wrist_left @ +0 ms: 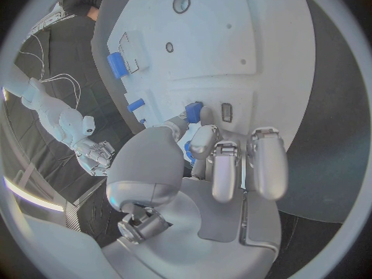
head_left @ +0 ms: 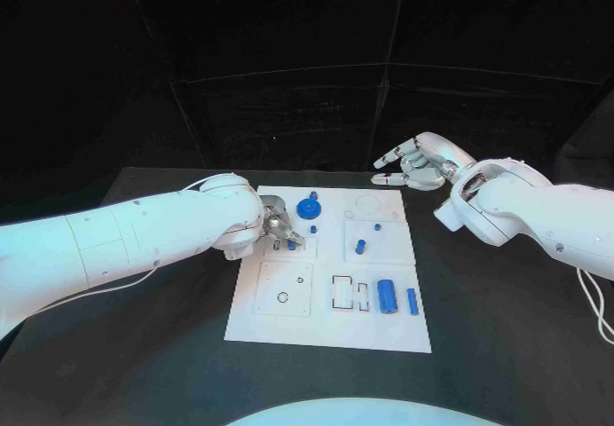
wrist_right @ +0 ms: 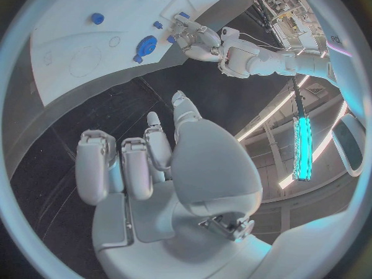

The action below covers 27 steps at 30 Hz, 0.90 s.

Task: Assemble the parts on the task board

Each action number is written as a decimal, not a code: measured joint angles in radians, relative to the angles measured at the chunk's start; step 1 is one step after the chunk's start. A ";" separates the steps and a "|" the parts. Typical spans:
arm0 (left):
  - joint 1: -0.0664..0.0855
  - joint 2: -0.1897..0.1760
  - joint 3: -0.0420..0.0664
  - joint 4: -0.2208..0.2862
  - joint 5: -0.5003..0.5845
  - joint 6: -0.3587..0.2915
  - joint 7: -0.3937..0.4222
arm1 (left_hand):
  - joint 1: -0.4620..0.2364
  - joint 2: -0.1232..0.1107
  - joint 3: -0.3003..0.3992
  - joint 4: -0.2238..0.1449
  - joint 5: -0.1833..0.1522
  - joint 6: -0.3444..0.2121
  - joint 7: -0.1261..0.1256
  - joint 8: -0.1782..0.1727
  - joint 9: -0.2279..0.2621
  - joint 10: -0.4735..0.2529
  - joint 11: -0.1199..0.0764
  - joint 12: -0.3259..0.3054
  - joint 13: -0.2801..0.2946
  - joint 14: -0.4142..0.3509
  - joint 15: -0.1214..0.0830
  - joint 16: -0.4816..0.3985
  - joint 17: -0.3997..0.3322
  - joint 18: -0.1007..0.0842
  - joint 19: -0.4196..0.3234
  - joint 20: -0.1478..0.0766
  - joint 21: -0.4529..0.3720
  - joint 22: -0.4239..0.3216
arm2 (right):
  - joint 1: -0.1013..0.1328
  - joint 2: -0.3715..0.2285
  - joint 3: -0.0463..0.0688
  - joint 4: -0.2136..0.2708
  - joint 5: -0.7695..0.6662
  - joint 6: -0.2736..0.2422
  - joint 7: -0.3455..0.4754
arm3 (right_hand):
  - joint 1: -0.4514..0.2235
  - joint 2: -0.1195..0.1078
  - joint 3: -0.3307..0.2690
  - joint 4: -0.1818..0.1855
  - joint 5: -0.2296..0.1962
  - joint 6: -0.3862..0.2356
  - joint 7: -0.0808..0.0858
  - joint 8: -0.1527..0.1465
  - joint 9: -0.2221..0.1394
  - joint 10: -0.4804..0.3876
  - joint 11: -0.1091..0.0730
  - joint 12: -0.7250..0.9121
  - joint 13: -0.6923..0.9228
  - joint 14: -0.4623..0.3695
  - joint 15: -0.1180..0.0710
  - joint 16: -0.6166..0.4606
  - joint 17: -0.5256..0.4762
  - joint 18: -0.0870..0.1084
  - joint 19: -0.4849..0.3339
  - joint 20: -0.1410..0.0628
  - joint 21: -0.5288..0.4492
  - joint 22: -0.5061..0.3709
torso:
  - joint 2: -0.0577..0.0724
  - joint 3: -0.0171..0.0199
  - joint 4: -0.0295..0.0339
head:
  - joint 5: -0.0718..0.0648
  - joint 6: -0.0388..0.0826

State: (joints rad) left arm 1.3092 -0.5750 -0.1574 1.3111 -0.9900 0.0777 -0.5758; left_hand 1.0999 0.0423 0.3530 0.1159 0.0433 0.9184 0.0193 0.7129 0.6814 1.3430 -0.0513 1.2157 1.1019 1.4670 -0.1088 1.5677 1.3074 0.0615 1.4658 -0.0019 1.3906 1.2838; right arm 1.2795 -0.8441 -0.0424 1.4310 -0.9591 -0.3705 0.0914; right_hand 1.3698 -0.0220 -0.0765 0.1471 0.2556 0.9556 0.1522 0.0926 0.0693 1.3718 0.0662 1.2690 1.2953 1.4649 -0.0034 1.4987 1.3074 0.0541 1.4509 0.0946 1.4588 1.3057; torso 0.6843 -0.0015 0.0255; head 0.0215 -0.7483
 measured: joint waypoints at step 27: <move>-0.003 0.001 -0.002 -0.004 0.000 0.009 -0.012 | -0.066 -0.066 -0.161 0.040 0.004 0.032 -0.018 0.017 0.023 0.008 -0.008 0.006 0.007 0.000 0.000 0.000 0.000 0.000 0.000 0.000 0.000 0.011 | 0.000 0.000 0.000 0.000 0.000 0.003 0.001 | -0.019 0.002 -0.015 0.004 -0.011 0.000 0.000 0.000 0.000 -0.007 0.000 -0.007 -0.008 0.000 0.000 -0.009 0.001 0.000 -0.008 0.000 -0.007 -0.013 | 0.000 0.0000 -0.0009 | -0.001 -0.002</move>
State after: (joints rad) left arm 1.3060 -0.5741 -0.1597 1.3072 -0.9896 0.0867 -0.5878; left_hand 1.0336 -0.0239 0.1916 0.1556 0.0470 0.9509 0.0016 0.7294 0.7048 1.3508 -0.0591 1.2219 1.1093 1.4670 -0.1088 1.5677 1.3074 0.0616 1.4658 -0.0019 1.3906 1.2944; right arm 1.2795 -0.8440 -0.0425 1.4308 -0.9591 -0.3677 0.0925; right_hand 1.3508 -0.0197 -0.0919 0.1515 0.2446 0.9556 0.1522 0.0926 0.0693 1.3645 0.0661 1.2623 1.2876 1.4648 -0.0034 1.4893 1.3080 0.0540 1.4434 0.0944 1.4519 1.2923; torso 0.6844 -0.0015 0.0246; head 0.0205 -0.7498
